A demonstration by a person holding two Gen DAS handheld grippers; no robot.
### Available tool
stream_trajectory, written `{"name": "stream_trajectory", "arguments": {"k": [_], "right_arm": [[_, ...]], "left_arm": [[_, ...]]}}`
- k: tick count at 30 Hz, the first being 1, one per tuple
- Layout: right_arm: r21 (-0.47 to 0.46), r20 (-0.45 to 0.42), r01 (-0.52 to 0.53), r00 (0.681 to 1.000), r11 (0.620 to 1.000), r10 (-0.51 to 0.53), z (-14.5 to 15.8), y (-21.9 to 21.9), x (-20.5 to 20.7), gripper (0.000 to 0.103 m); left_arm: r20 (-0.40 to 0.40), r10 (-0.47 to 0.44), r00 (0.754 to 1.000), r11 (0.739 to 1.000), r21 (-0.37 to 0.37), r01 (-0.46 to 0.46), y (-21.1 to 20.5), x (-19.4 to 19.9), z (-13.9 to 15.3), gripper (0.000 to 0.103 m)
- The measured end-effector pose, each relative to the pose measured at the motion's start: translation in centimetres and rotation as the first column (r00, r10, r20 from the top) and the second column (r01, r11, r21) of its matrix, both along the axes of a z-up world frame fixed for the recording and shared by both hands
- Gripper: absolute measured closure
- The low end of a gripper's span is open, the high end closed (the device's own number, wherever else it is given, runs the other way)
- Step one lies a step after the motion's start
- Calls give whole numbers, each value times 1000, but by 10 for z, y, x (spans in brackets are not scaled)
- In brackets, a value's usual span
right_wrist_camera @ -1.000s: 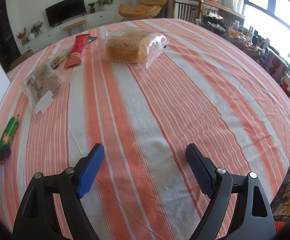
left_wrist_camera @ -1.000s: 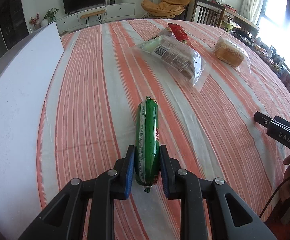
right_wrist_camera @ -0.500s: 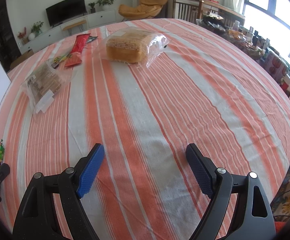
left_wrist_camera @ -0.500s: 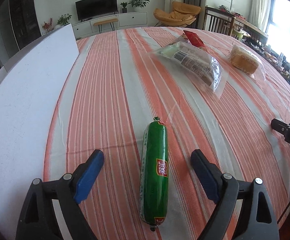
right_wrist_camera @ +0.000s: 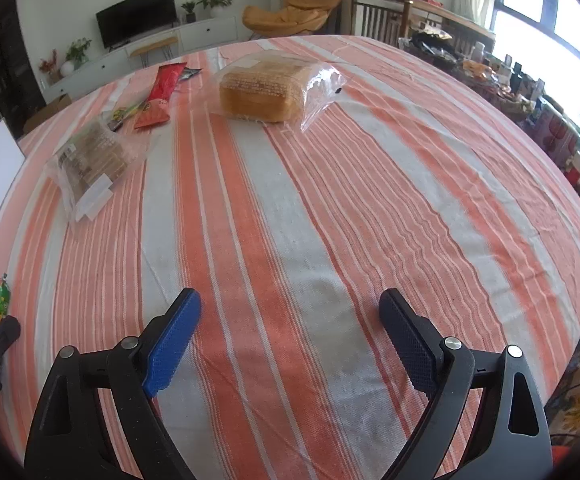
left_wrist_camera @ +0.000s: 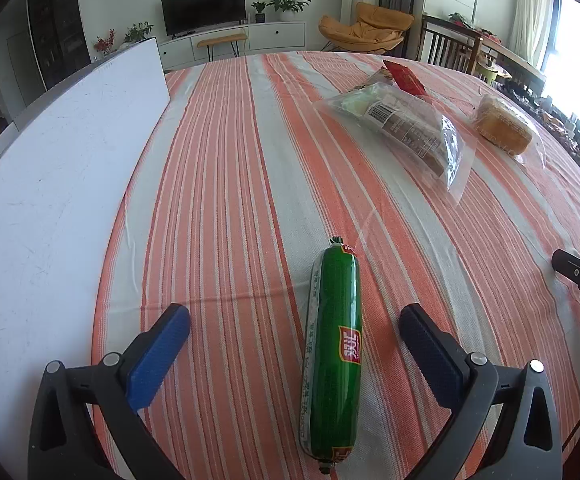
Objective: Organize snacks
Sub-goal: 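Lower the left tool around the green sausage and close on it, then grasp the clear bag of brown biscuits with the right tool while the left tool holds the sausage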
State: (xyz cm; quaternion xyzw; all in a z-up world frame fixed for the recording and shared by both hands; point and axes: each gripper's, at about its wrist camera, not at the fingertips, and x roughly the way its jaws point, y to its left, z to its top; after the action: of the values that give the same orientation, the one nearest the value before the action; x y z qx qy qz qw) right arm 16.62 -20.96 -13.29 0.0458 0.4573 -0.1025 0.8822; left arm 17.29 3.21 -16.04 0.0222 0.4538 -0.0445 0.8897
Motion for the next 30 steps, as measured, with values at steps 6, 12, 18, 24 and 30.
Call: {"name": "stream_trajectory", "arguments": {"k": [6, 12, 18, 24, 30], "right_arm": [[2, -2, -1, 1000, 1000, 1, 0, 0, 0, 9], [99, 100, -229, 970, 968, 220, 27, 21, 8, 11], [-4, 45, -606, 794, 795, 606, 44, 80, 83, 11], [-69, -136, -729, 683, 681, 718, 17, 120, 148, 11], [21, -149, -689, 714, 724, 684, -3, 133, 182, 11]], "left_arm": [[0, 0, 1000, 1000, 0, 0, 0, 0, 0, 0], [0, 0, 1000, 1000, 0, 0, 0, 0, 0, 0], [0, 0, 1000, 1000, -1, 0, 0, 0, 0, 0], [0, 0, 1000, 1000, -1, 0, 0, 0, 0, 0], [0, 0, 1000, 1000, -1, 0, 0, 0, 0, 0]]}}
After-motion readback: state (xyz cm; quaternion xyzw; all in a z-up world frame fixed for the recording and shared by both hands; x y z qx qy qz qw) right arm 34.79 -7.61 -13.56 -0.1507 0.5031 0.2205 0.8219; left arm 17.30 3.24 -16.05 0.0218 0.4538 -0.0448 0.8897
